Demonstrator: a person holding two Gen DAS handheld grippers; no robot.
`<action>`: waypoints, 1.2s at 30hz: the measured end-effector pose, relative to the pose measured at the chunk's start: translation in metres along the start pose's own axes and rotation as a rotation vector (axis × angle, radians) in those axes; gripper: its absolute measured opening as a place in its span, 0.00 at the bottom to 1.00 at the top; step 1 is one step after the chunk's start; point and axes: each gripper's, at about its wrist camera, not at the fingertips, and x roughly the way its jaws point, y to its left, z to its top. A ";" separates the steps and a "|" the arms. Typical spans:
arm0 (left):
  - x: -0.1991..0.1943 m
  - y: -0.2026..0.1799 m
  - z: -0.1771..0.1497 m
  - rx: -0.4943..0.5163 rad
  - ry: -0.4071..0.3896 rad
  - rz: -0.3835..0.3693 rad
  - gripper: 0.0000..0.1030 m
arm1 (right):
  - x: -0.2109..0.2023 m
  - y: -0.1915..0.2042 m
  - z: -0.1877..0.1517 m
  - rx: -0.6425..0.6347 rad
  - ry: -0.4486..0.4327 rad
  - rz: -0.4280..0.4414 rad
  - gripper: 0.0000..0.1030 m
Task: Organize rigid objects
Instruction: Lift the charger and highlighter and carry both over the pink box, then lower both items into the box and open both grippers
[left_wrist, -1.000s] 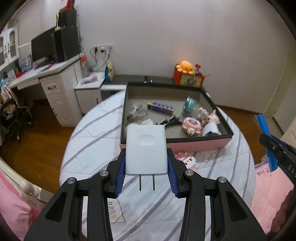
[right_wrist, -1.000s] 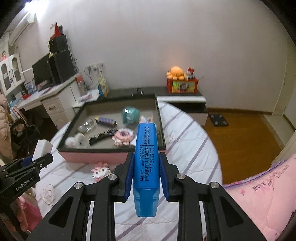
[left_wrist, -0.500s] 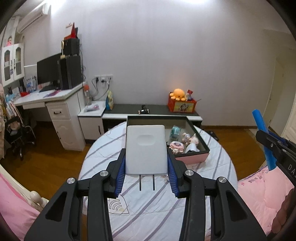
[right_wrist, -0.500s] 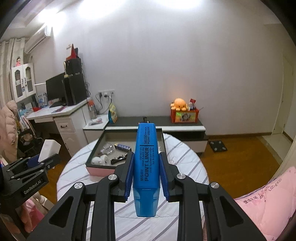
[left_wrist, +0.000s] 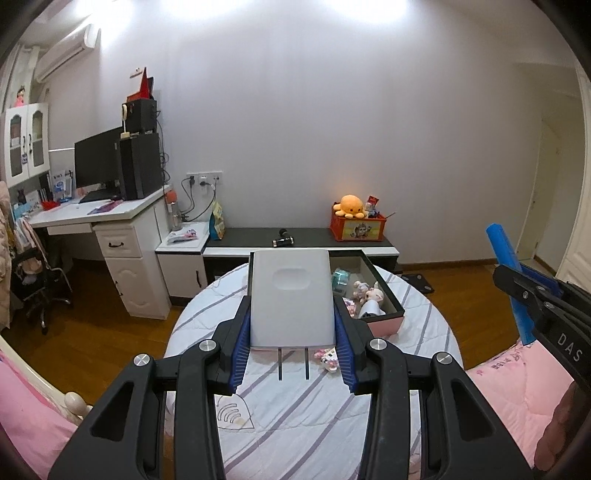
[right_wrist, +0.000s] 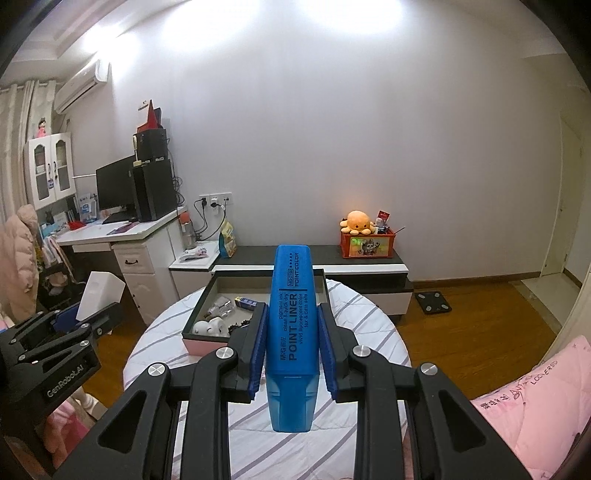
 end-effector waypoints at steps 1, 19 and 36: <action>0.003 0.000 0.001 0.000 0.001 0.004 0.39 | 0.002 0.000 0.000 0.001 0.003 -0.001 0.26; 0.165 -0.002 0.031 0.006 0.196 -0.034 0.40 | 0.147 -0.017 0.015 0.000 0.169 0.011 0.26; 0.278 0.005 0.015 0.014 0.363 0.001 0.40 | 0.283 -0.026 -0.002 -0.063 0.382 0.019 0.26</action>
